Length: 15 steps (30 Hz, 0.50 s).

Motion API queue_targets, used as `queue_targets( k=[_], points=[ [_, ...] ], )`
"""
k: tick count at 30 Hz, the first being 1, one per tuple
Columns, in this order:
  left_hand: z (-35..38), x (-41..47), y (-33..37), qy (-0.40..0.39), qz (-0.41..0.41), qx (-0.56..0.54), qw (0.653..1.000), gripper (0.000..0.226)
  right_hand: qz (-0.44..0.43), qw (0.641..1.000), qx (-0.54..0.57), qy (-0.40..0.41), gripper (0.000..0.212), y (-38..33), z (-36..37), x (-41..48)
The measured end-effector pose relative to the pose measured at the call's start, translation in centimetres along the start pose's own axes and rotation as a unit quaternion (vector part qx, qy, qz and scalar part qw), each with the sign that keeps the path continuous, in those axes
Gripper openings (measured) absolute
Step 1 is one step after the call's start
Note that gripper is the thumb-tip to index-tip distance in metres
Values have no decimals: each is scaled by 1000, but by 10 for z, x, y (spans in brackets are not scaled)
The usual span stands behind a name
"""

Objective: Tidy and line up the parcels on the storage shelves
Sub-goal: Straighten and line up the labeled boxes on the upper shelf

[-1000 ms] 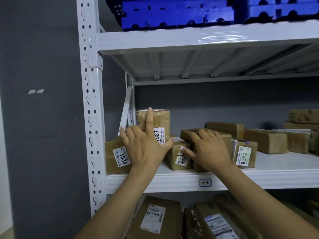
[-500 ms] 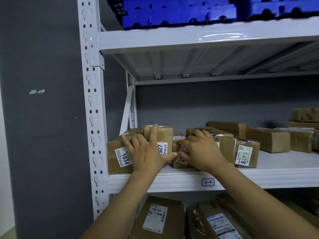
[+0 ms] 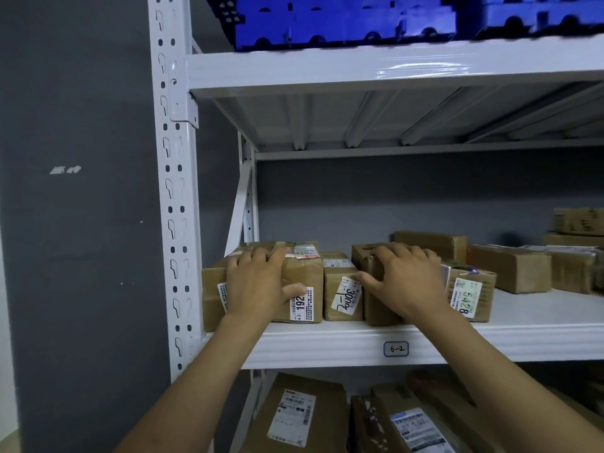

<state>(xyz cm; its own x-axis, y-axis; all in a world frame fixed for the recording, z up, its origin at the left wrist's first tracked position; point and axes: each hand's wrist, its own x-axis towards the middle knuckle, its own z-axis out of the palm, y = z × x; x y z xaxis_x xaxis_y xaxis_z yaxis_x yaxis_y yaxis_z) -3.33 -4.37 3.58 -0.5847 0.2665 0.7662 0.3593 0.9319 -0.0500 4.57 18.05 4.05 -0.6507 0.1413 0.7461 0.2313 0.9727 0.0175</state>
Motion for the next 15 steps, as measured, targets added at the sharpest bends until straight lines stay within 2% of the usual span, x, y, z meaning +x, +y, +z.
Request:
queue_targets(
  k=[5,9,12,15],
  points=[
    [-2,6,2,2,-20,-50,999,76,-34,999,11,-12,58,-10,-4,3],
    [-2,9,11,-19,62,3,998,83,-28,999,21,-25,56,-3,-6,4],
    [-1,12,9,-35,71,12,997,86,4,999,16,-39,58,0,-5,2],
    [-4,10,6,-43,74,1,996,84,-1,999,12,-36,55,-4,-5,1]
  ],
)
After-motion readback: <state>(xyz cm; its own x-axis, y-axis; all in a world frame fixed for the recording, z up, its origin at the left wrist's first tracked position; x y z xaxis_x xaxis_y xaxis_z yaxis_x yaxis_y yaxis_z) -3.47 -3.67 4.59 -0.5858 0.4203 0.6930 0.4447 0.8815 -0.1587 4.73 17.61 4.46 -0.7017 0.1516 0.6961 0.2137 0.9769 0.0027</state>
